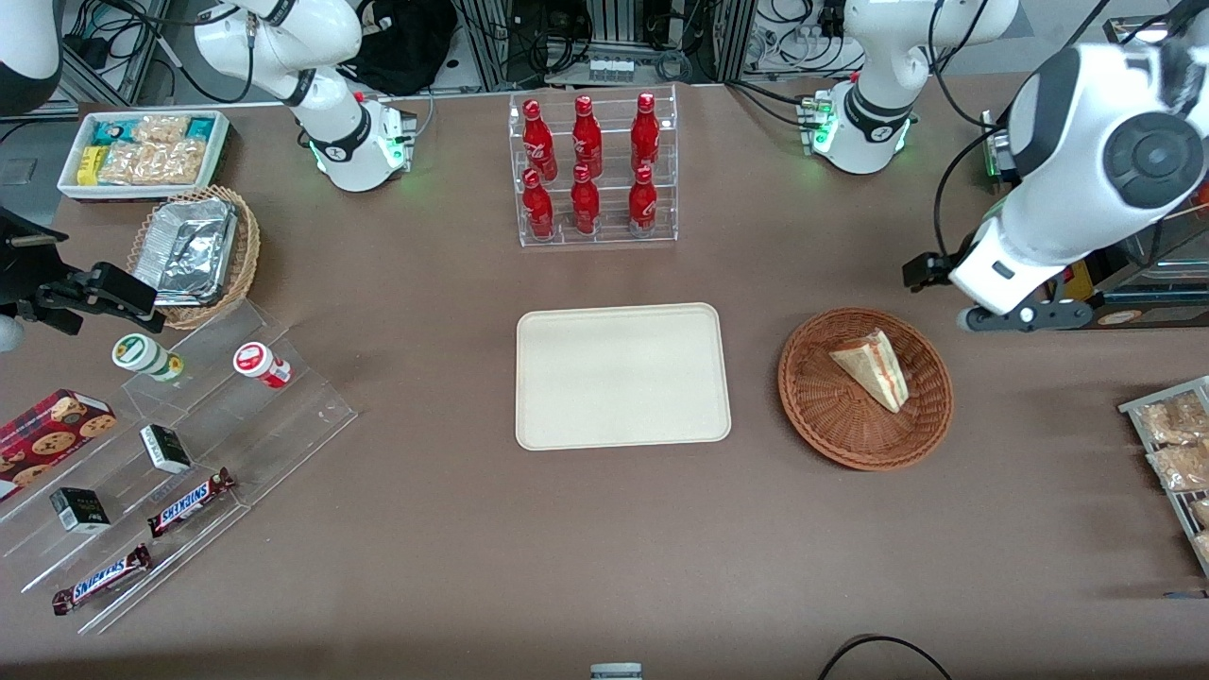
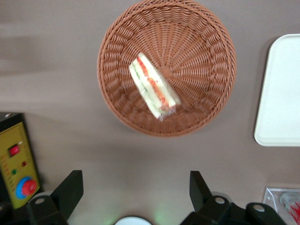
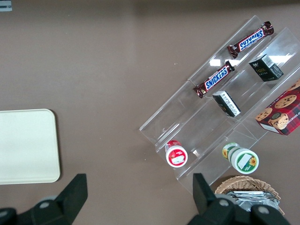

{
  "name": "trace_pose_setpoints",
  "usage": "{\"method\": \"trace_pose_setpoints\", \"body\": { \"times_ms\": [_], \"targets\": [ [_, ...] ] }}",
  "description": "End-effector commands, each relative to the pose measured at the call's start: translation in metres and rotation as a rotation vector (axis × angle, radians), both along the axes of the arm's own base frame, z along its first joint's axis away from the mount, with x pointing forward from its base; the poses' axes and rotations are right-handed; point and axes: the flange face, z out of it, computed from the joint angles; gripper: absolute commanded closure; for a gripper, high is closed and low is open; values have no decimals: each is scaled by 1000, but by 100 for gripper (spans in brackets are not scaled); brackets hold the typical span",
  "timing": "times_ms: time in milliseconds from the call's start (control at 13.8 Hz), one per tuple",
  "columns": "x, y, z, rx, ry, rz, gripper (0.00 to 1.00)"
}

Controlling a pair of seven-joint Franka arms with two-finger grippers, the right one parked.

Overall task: Place sandwich from basket to tray
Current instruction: 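Move the left gripper over the wrapped sandwich in the wicker basket, then lower the left gripper and close it on the wrapped sandwich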

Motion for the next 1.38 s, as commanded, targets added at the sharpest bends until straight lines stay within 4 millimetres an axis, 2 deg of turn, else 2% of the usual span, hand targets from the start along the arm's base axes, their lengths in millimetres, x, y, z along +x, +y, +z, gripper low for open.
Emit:
{"method": "trace_pose_setpoints", "body": {
  "times_ms": [0, 290, 435, 653, 1306],
  "targets": [
    [-4, 0, -33, -14, -27, -12, 0],
    [-11, 0, -89, -30, -98, -7, 0],
    [-14, 1, -106, -36, -131, 18, 0],
    [-12, -1, -121, -20, -131, 162, 0],
    [-38, 1, -171, -39, -277, 621, 0]
  ]
}}
